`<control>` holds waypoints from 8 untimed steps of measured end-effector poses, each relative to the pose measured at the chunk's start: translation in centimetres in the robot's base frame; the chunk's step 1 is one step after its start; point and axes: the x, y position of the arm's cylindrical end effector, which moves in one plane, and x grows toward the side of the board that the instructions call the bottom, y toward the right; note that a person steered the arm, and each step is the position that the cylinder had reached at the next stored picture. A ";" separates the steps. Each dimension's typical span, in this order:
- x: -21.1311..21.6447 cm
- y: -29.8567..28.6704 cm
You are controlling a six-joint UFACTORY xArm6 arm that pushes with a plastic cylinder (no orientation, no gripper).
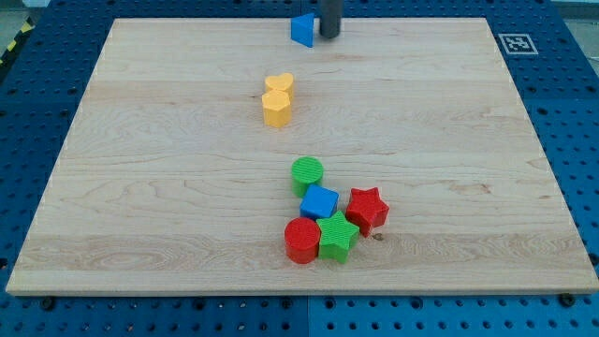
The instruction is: Push the yellow hexagon and yellow heart right a bit
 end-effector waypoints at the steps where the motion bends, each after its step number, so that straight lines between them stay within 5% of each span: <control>1: 4.2 3.8; 2: 8.5 1.0; 4: 6.2 -16.6; 6: 14.9 -17.5; 8: 16.3 -12.3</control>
